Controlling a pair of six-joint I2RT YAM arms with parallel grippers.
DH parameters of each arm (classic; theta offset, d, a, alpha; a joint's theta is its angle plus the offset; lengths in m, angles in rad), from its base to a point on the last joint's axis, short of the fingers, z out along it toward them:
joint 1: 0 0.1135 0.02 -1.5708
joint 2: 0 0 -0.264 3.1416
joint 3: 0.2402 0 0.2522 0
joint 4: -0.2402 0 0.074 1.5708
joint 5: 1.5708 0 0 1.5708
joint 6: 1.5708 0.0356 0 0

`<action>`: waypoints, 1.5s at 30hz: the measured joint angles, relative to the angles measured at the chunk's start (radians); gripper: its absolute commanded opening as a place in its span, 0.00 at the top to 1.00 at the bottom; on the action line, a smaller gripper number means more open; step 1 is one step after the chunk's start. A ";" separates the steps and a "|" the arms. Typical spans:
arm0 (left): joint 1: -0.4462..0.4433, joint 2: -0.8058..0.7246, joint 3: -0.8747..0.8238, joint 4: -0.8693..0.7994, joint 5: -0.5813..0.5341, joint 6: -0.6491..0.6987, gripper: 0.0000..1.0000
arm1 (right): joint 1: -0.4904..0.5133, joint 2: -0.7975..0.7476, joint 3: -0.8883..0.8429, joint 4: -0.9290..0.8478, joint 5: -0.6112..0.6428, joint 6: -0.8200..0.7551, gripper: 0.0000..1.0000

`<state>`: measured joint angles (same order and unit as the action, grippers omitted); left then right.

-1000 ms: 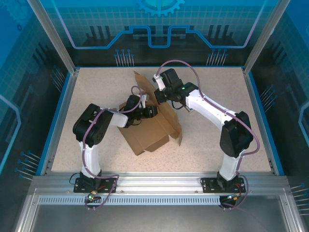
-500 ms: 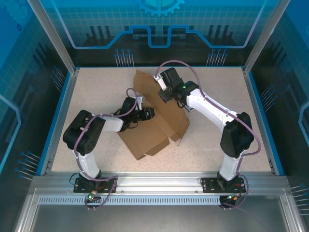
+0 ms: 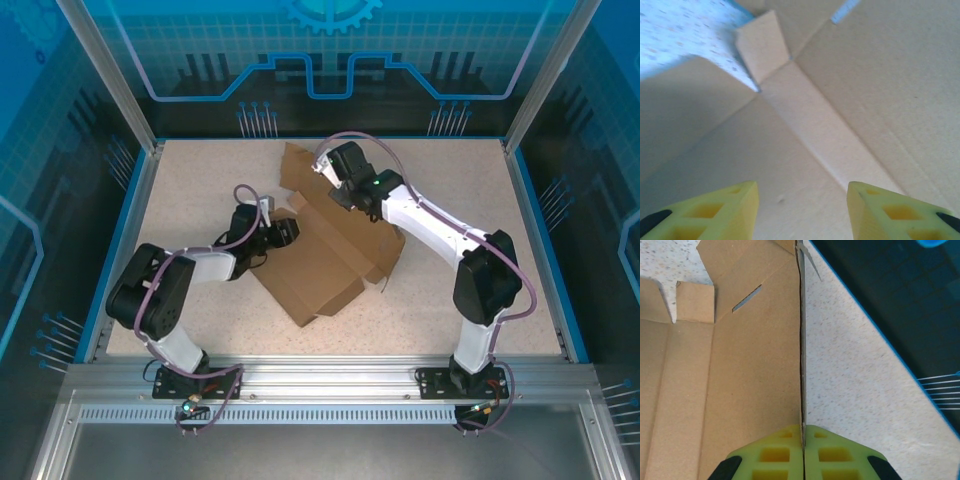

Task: Fold the paper box

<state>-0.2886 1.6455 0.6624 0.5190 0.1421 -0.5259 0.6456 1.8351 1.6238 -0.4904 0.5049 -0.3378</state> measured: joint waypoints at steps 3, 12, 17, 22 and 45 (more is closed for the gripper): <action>0.033 -0.033 -0.027 0.010 -0.016 0.000 0.48 | 0.029 0.011 -0.019 0.064 0.073 -0.080 0.94; 0.075 -0.056 -0.060 0.042 -0.027 -0.022 0.47 | 0.101 0.063 -0.168 0.355 0.297 -0.324 0.95; 0.082 -0.056 -0.065 0.048 -0.031 -0.026 0.46 | 0.106 0.065 -0.230 0.489 0.341 -0.435 0.95; 0.090 -0.057 -0.067 0.050 -0.034 -0.026 0.45 | 0.108 0.065 -0.272 0.583 0.356 -0.508 0.95; 0.089 0.041 0.002 0.124 0.068 0.003 0.31 | 0.078 -0.168 -0.276 0.253 0.157 -0.316 0.92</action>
<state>-0.2001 1.6863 0.6647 0.6430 0.2100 -0.5224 0.7235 1.6669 1.3476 -0.2379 0.6621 -0.6540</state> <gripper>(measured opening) 0.685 0.080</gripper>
